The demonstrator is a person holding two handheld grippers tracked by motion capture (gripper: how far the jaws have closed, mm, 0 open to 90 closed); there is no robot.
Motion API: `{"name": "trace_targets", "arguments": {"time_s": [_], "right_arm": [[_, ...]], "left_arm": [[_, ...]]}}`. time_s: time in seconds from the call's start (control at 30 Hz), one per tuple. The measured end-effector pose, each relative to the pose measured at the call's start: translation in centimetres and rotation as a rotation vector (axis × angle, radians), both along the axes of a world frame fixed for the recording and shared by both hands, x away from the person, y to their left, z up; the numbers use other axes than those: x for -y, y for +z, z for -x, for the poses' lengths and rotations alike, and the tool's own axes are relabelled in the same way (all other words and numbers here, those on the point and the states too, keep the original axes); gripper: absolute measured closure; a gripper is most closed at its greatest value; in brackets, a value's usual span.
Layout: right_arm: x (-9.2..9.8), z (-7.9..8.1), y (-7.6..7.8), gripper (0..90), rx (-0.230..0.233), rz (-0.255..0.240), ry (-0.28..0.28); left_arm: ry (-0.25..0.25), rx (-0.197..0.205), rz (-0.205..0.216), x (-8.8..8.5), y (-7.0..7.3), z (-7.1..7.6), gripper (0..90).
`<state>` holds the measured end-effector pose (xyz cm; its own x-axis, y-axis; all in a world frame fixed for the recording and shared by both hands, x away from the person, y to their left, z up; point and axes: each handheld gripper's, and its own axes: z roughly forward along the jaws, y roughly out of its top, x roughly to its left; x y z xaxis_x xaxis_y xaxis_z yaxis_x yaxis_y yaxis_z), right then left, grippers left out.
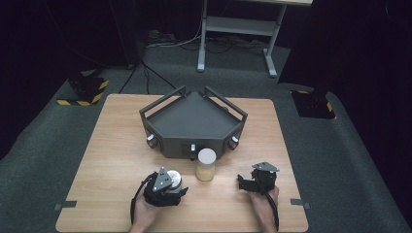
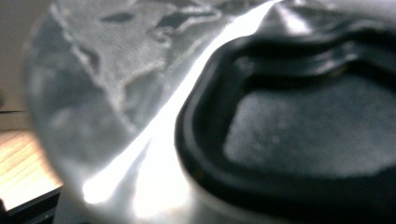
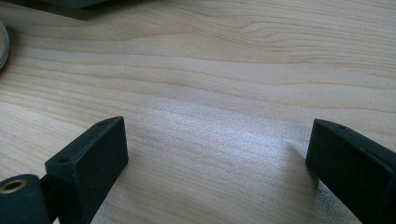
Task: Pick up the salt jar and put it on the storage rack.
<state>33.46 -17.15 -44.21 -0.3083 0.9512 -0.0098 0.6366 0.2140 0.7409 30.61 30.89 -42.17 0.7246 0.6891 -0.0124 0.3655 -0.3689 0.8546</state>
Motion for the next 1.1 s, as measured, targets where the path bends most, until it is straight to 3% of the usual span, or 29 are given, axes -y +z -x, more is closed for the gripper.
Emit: {"name": "trace_targets", "arguments": {"time_s": [0.03,0.07,0.1,0.2,0.73,1.1], "right_arm": [[0.0,0.0,0.0,5.4,0.0,0.0,0.0],[0.0,0.0,0.0,5.4,0.0,0.0,0.0],[0.0,0.0,0.0,5.4,0.0,0.0,0.0],[0.0,0.0,0.0,5.4,0.0,0.0,0.0],[0.0,0.0,0.0,5.4,0.0,0.0,0.0],[0.0,0.0,0.0,5.4,0.0,0.0,0.0]], "left_arm": [[-0.002,-0.005,0.0,-0.1,0.2,-0.1,30.6],[0.1,-0.016,0.203,0.8,-1.9,1.1,30.7],[0.164,-0.045,0.339,1.4,-2.7,1.7,30.6],[0.162,-0.053,0.361,0.9,-2.3,1.4,30.7],[0.176,-0.031,0.375,-0.1,0.5,0.7,30.7],[0.188,-0.045,0.396,-0.3,2.0,-0.5,30.7]]}}
